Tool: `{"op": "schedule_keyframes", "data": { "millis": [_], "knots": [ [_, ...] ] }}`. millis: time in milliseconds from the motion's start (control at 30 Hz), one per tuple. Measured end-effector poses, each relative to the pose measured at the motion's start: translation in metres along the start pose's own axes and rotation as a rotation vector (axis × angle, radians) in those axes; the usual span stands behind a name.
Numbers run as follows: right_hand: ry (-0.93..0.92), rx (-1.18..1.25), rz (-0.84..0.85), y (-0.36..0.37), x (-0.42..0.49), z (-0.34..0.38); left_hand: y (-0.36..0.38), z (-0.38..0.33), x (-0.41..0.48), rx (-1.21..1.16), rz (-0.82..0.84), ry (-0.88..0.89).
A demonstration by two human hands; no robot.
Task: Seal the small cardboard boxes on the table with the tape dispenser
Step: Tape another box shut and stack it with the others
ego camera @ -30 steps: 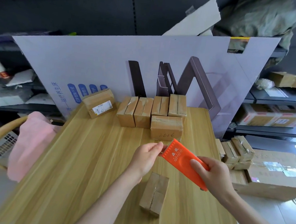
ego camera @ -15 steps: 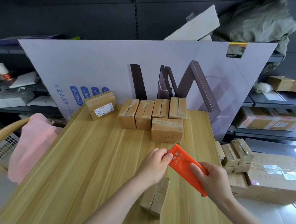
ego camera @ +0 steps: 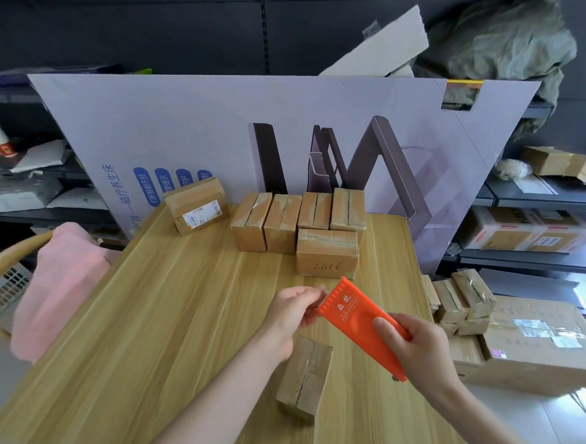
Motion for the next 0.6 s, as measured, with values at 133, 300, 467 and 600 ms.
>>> {"op": "schedule_keyframes", "data": {
  "millis": [133, 300, 467, 600],
  "knots": [
    [-0.028, -0.062, 0.002, -0.002, 0.002, 0.009, -0.006, -0.006, 0.009, 0.045, -0.054, -0.012],
    [-0.041, -0.187, 0.018, -0.001, 0.003, 0.029, -0.011, -0.014, 0.020, 0.080, -0.172, 0.046],
    [-0.002, -0.291, 0.051, -0.013, 0.003, 0.019, -0.040, -0.027, 0.035, 0.183, -0.294, 0.106],
    [0.043, -0.305, 0.080, -0.029, 0.000, -0.015, -0.071, -0.021, 0.048, 0.170, -0.369, 0.099]
  ]
}}
Point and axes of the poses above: each hand's wrist, its own x-axis towards the middle knuckle, its own y-axis out of the palm, z = x × y, the point moved 4 cm from there along x, towards the middle knuckle, and after that the axes turned 14 degrees about -x, right-handed, at the moved point
